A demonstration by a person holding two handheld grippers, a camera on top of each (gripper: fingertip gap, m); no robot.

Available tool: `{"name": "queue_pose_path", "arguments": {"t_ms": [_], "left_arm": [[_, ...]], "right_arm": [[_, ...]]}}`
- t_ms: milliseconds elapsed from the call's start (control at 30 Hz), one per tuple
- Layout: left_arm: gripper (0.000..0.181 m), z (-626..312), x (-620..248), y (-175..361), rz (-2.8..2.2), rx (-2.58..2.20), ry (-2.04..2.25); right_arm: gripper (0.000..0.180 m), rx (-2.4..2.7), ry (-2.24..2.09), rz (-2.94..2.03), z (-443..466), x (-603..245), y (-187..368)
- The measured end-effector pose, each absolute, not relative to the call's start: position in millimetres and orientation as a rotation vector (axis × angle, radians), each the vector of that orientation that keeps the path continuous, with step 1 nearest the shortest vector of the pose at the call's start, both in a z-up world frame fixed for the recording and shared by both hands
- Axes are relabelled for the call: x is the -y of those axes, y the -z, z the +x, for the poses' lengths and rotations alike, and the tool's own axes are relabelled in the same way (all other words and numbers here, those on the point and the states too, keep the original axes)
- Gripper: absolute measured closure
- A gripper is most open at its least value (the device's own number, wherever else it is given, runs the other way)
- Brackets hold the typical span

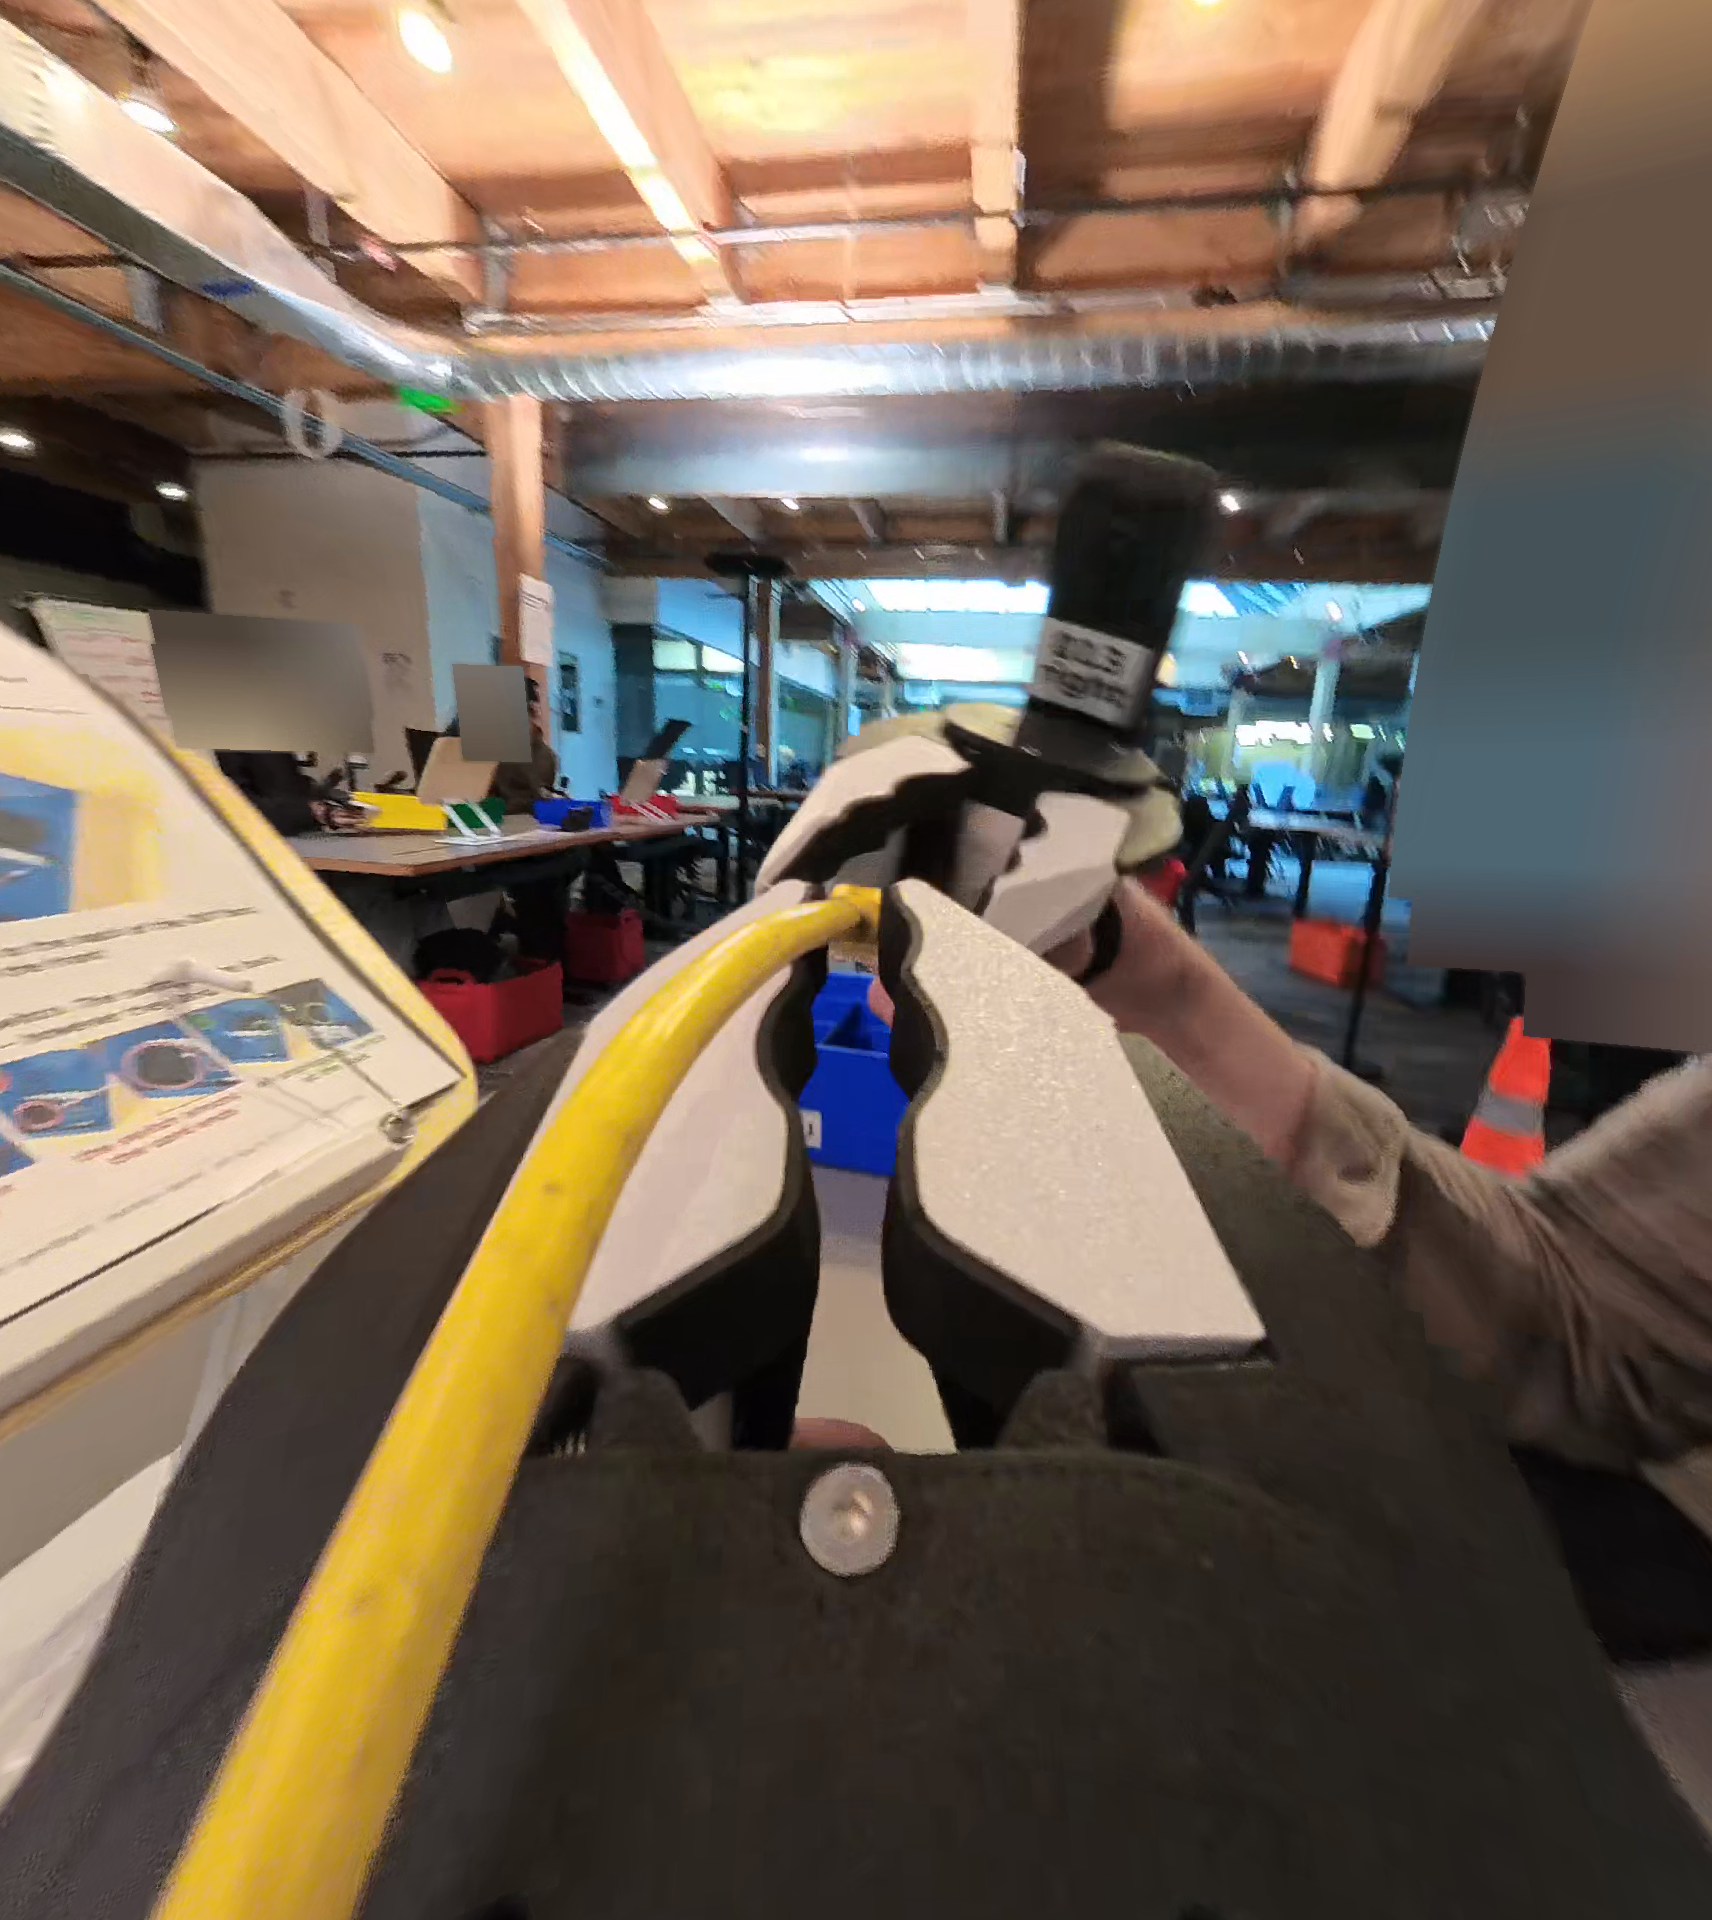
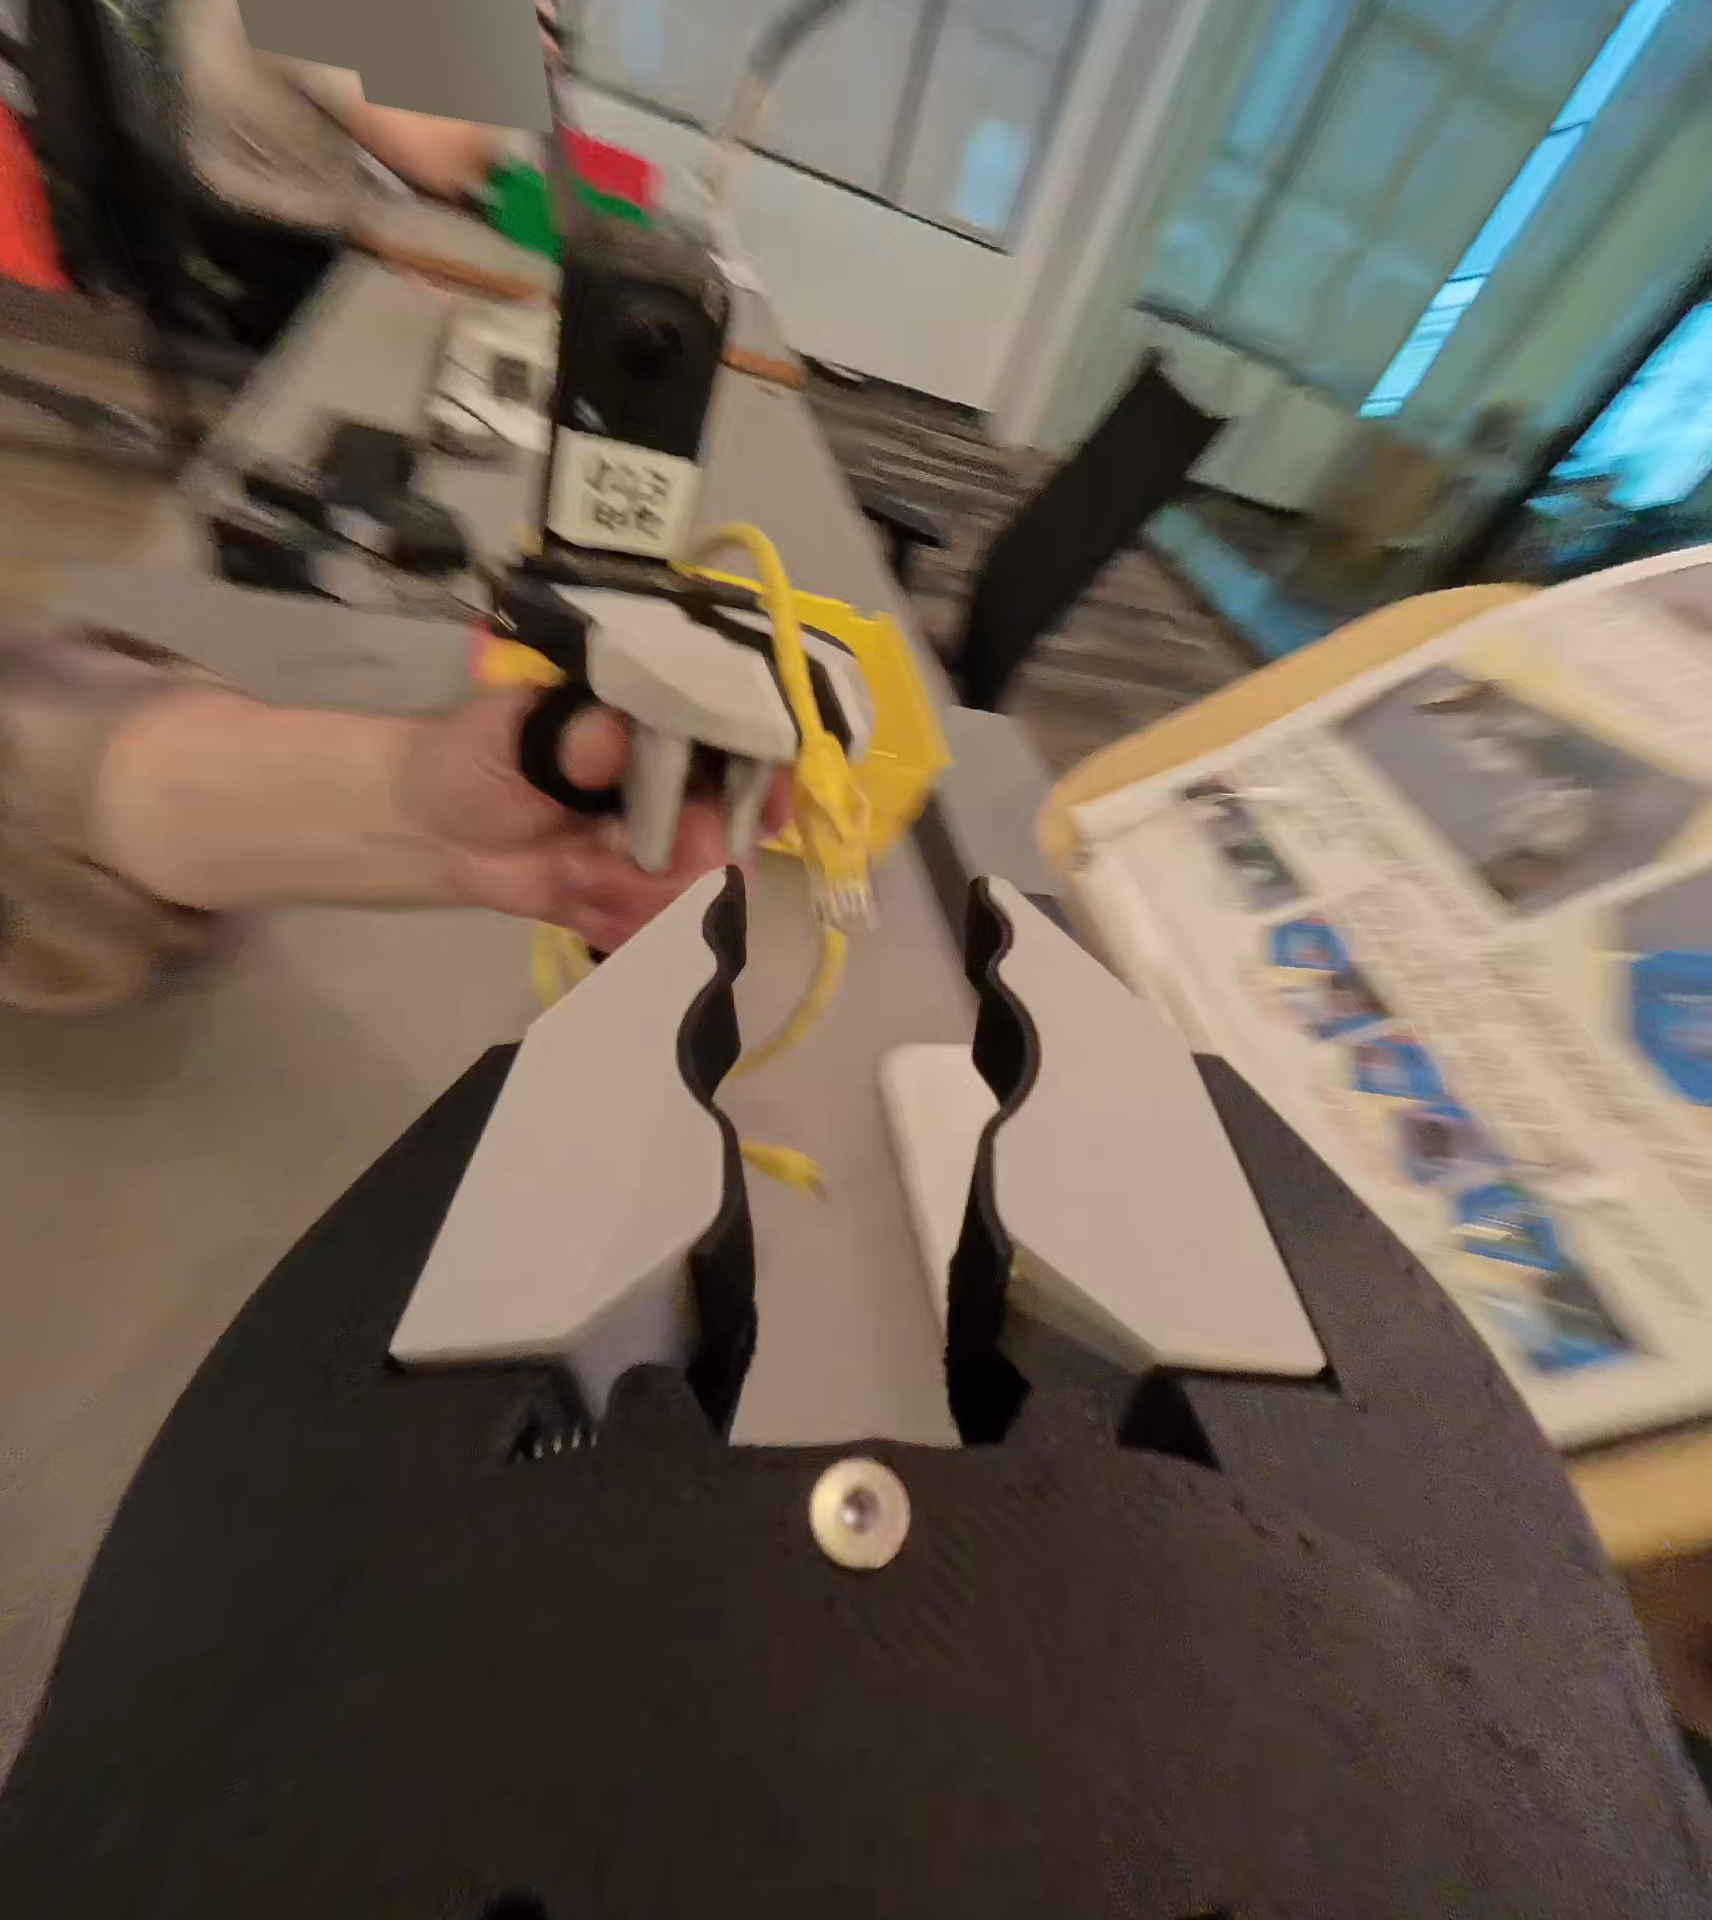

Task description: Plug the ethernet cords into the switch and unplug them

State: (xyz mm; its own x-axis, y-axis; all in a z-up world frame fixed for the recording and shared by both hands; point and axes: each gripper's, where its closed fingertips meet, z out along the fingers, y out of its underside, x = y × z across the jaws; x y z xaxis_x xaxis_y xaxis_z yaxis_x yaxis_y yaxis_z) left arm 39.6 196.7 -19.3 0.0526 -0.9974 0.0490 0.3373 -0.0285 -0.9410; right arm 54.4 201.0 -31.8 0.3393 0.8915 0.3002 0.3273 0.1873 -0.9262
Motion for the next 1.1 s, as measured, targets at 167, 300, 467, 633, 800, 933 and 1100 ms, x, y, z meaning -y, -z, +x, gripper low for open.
{"name": "queue_pose_path", "arguments": {"t_ms": [167,300,467,633,800,933,1100], "left_arm": [[0.171,29.2,-213.8,7.0,-1.093,-0.671,1.36],[0.171,34.2,-214.1,9.4,-1.149,-0.621,1.333],[0.171,34.9,-213.3,8.6,-1.164,-0.58,1.353],[0.171,38.1,-210.0,8.4,-1.14,-0.619,1.34],[0.141,47.3,-204.3,13.8,-1.136,-0.796,1.199],[0.11,52.3,-202.7,24.5,-1.211,-0.974,1.078],[0.125,42.5,-188.9,33.7,-1.32,-1.176,1.163]], "right_arm": [[0.139,1.241,0.236,-1.198,56.6,-219.6,20.0],[0.157,1.221,0.497,-1.134,44.0,-227.1,23.4],[0.168,1.168,0.627,-1.085,44.9,-230.3,18.4],[0.169,1.189,0.57,-1.086,47.4,-226.9,18.9],[0.17,1.271,0.552,-1.085,45.4,-219.8,23.5],[0.17,1.37,0.572,-1.054,40.7,-210.2,29.7],[0.17,1.458,0.587,-0.985,30.8,-196.5,34.0]]}}
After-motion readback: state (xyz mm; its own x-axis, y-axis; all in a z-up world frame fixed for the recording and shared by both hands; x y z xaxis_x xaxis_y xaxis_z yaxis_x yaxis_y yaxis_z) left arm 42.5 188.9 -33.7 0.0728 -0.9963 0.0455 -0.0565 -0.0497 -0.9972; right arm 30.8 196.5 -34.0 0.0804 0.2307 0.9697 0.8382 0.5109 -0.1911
